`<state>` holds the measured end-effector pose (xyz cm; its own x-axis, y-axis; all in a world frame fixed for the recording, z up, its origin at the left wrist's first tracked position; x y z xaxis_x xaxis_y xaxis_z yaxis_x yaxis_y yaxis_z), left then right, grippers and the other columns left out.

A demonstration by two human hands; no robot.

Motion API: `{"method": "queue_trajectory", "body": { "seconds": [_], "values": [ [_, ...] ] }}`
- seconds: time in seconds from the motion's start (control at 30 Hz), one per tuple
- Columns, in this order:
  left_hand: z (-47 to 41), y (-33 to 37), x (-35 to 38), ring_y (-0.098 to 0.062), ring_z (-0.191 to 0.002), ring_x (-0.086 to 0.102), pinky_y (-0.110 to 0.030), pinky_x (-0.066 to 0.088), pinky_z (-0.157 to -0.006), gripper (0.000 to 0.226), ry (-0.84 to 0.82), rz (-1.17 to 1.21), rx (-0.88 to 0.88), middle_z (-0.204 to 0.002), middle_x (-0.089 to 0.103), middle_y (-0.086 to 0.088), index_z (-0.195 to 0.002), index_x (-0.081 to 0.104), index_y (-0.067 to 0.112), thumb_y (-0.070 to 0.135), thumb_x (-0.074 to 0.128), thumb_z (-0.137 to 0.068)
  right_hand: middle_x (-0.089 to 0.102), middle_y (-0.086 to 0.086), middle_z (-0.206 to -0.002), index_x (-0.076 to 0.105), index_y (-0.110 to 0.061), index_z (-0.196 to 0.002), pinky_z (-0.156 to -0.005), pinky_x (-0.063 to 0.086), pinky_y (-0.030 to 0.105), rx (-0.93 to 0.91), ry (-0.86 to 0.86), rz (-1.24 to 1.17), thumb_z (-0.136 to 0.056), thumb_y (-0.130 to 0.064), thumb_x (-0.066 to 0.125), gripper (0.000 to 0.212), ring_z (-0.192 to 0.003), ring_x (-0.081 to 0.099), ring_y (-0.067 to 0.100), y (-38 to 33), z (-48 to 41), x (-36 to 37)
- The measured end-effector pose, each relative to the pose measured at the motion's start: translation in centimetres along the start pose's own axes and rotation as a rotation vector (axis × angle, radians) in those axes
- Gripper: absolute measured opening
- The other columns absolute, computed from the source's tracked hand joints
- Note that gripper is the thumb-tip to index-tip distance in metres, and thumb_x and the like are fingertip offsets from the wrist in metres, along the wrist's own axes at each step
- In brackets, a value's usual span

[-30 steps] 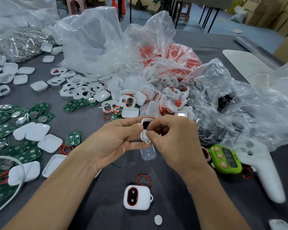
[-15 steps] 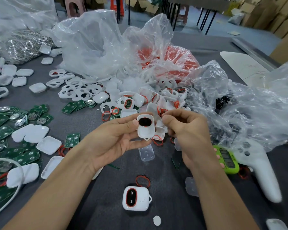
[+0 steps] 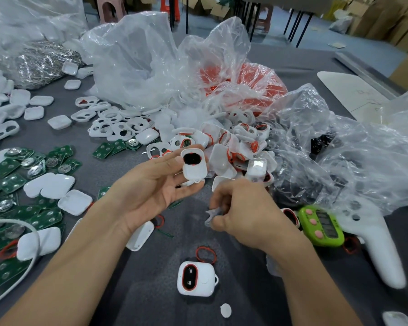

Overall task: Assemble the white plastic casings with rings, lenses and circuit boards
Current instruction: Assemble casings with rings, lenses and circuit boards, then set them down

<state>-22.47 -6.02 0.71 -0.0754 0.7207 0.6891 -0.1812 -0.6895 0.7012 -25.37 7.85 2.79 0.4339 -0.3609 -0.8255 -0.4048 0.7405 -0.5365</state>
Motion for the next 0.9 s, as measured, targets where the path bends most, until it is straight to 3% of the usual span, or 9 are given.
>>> {"method": "queue_trajectory", "body": {
  "seconds": [0.13, 0.27, 0.33, 0.43, 0.53, 0.63, 0.77, 0.9],
  "values": [
    [-0.1, 0.0, 0.0, -0.019, -0.102, 0.073, -0.035, 0.062, -0.076, 0.036, 0.016, -0.014, -0.003, -0.124, 0.072, -0.009, -0.119, 0.077, 0.012, 0.013, 0.058, -0.088, 0.061, -0.014, -0.059, 0.066, -0.025, -0.069, -0.052, 0.040, 0.013, -0.032, 0.046, -0.182, -0.074, -0.024, 0.085, 0.020, -0.052, 0.053, 0.000, 0.3, -0.1, -1.0],
    [-0.1, -0.2, -0.2, -0.020, -0.104, 0.071, -0.037, 0.063, -0.082, 0.035, 0.017, -0.065, -0.008, -0.124, 0.071, -0.009, -0.121, 0.075, 0.011, 0.011, 0.061, -0.089, 0.062, -0.005, -0.059, 0.068, -0.020, -0.078, -0.052, 0.041, 0.027, -0.056, 0.033, -0.525, -0.073, -0.023, 0.080, 0.014, -0.051, 0.048, 0.009, 0.5, -0.1, -1.7],
    [-0.2, -0.5, -0.2, -0.023, -0.106, 0.070, -0.037, 0.062, -0.082, 0.037, 0.008, -0.097, -0.022, -0.125, 0.070, -0.011, -0.126, 0.072, 0.007, 0.011, 0.063, -0.090, 0.063, -0.003, -0.059, 0.069, -0.021, -0.081, -0.050, 0.039, 0.026, -0.056, 0.079, -0.651, -0.067, -0.021, 0.080, 0.018, -0.052, 0.047, 0.012, 0.7, -0.1, -2.2],
    [-0.2, -1.0, -0.2, -0.025, -0.107, 0.071, -0.037, 0.062, -0.081, 0.037, 0.006, -0.159, -0.048, -0.129, 0.070, -0.014, -0.125, 0.072, 0.008, 0.011, 0.059, -0.091, 0.068, 0.002, -0.064, 0.074, -0.019, -0.079, -0.053, 0.048, 0.030, -0.070, 0.182, -0.760, -0.064, -0.008, 0.085, 0.021, -0.055, 0.057, 0.016, 0.9, -0.2, -3.1],
    [-0.2, -1.4, -0.1, -0.024, -0.105, 0.071, -0.036, 0.062, -0.080, 0.038, 0.004, -0.202, -0.068, -0.130, 0.069, -0.015, -0.125, 0.072, 0.010, 0.013, 0.058, -0.090, 0.067, 0.001, -0.063, 0.075, -0.013, -0.074, -0.051, 0.049, 0.020, -0.078, 0.247, -0.905, -0.075, 0.011, 0.079, 0.024, -0.054, 0.058, 0.011, 1.1, -0.2, -3.6],
    [-0.2, -1.6, 0.0, -0.026, -0.104, 0.071, -0.036, 0.062, -0.080, 0.040, 0.006, -0.215, -0.085, -0.130, 0.069, -0.017, -0.129, 0.070, 0.009, 0.013, 0.059, -0.090, 0.062, 0.004, -0.056, 0.074, -0.008, -0.079, -0.042, 0.038, 0.014, -0.074, 0.248, -1.017, -0.086, 0.011, 0.070, 0.020, -0.043, 0.051, 0.009, 1.2, -0.1, -3.9],
    [0.0, -1.8, 0.3, -0.024, -0.102, 0.072, -0.036, 0.062, -0.080, 0.041, -0.006, -0.239, -0.093, -0.127, 0.071, -0.016, -0.129, 0.070, 0.008, 0.013, 0.058, -0.090, 0.064, 0.008, -0.056, 0.074, -0.007, -0.087, -0.042, 0.042, 0.020, -0.058, 0.236, -0.986, -0.081, 0.012, 0.074, 0.020, -0.043, 0.054, 0.017, 0.9, 0.0, -3.5],
    [0.0, -2.1, 0.6, -0.026, -0.102, 0.072, -0.036, 0.062, -0.080, 0.044, -0.005, -0.258, -0.105, -0.130, 0.069, -0.017, -0.133, 0.066, 0.007, 0.011, 0.058, -0.090, 0.069, 0.008, -0.055, 0.067, -0.014, -0.075, -0.050, 0.049, 0.030, -0.042, 0.275, -0.762, -0.071, -0.001, 0.083, 0.021, -0.044, 0.060, 0.020, 0.6, 0.1, -3.0]
  ]
}}
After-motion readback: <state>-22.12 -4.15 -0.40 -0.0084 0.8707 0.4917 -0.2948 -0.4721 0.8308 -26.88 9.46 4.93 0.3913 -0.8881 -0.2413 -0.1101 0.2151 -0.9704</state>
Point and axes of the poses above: each hand's wrist, its own z-axis away from the middle knuckle, its own x-axis out of the palm, y = z × x, the point moved 9 cm from there along -z, towards the middle knuckle
